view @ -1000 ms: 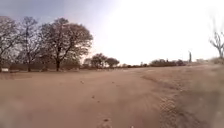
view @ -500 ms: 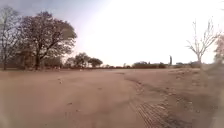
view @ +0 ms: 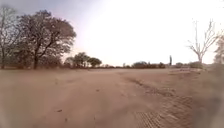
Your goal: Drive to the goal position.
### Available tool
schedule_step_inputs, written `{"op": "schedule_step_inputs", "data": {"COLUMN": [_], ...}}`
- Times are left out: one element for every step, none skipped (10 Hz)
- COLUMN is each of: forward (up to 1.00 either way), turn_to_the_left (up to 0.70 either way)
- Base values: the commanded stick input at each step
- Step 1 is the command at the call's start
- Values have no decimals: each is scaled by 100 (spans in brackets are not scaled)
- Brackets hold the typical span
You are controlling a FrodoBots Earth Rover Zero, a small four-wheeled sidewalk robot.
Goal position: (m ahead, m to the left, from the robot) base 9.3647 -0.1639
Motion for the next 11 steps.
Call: {"op": "schedule_step_inputs", "data": {"forward": [70,70,70,69,70,70,70,69,69,69,69], "turn_to_the_left": [0,0,0,0,0,0,0,0,0,0,0]}}
